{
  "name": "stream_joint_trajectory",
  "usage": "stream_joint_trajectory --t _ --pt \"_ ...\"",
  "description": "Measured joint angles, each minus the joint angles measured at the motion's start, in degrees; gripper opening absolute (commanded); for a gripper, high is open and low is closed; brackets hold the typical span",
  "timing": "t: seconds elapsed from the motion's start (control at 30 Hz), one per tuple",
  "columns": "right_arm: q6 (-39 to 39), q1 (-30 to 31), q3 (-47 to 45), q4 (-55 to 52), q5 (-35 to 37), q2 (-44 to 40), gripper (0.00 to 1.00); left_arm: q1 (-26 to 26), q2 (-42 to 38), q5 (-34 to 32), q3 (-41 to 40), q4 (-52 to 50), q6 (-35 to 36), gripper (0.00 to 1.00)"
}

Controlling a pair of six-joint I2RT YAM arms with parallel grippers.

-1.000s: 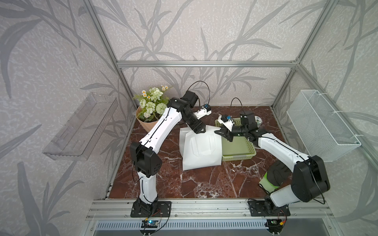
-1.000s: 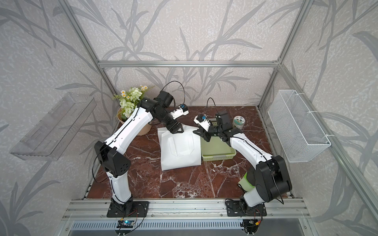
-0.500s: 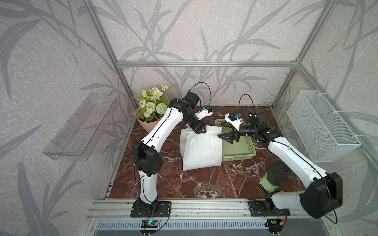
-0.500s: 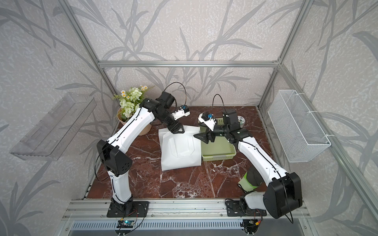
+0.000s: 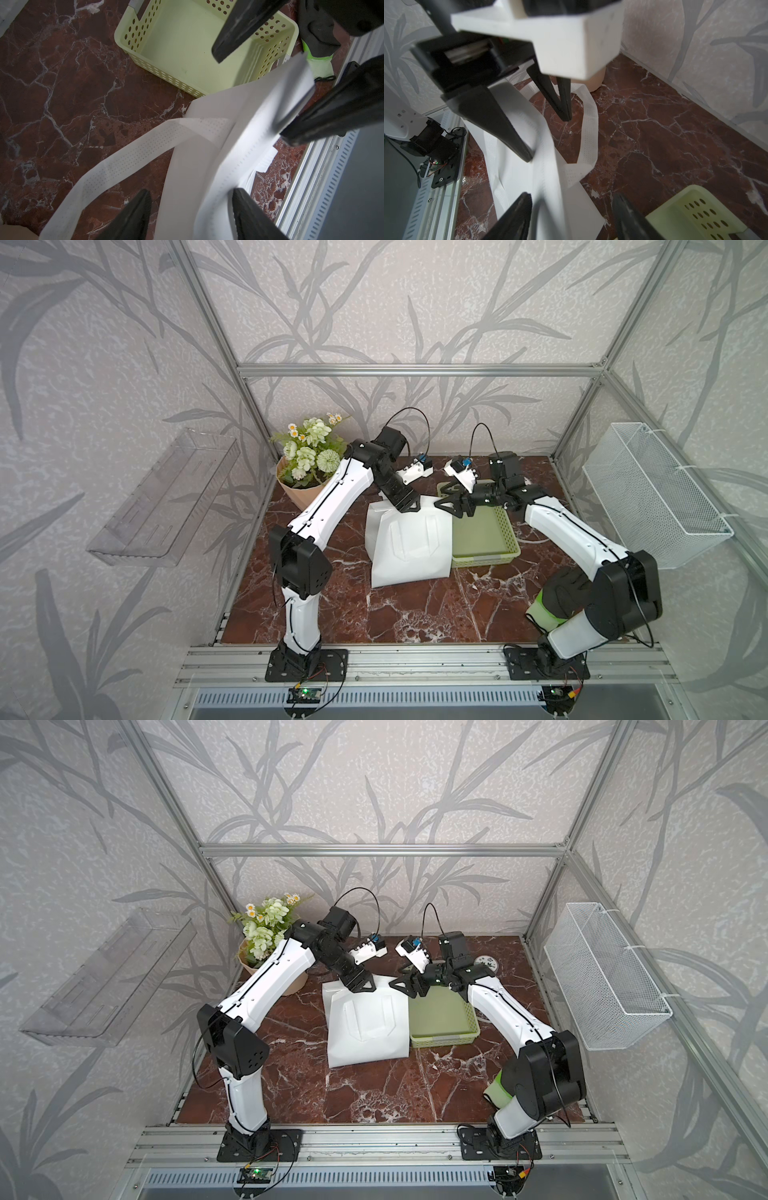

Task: Place the ice pack in the delivery bag
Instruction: Close the delivery bag at the center of the board.

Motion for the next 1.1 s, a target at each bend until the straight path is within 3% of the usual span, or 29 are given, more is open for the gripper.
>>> stream_joint_trajectory --t 0.1,0.3,0.53,0.63,0.77,0.97,1.1 --pt "-0.85 -0.13 0.0 -1.16 0.0 0.74 0.57 -0.46 0.02 0.0 0.0 0.02 0.0 0.67" --pt "-2.27 -0.37 0.0 -2.21 -1.97 1.88 0.33 -0.81 0.09 -0.04 0.0 -0.13 0.13 0.7" --pt "-3.13 -0.37 -0.35 -1.95 -3.87 2.1 0.01 0.44 -0.42 0.63 -0.31 -0.72 0.02 0.9" --pt "-3.19 -0.39 -0.76 -1.55 -3.74 1.97 0.0 2.43 -2.89 2.32 -2.27 0.28 -0.96 0.96" --pt "-3.3 -0.37 -1.4 -1.18 -3.15 1.36 0.0 7.98 -12.5 6.27 -11.37 5.31 -4.09 1.0" --pt "-3.26 -0.37 -1.55 -0.74 -2.1 1.01 0.0 18.93 -35.76 12.2 -36.85 20.61 -12.31 1.0" --pt "-3.21 -0.37 -1.55 -0.55 -1.55 1.01 0.0 21.55 -46.71 16.74 -50.36 31.15 -17.62 1.0"
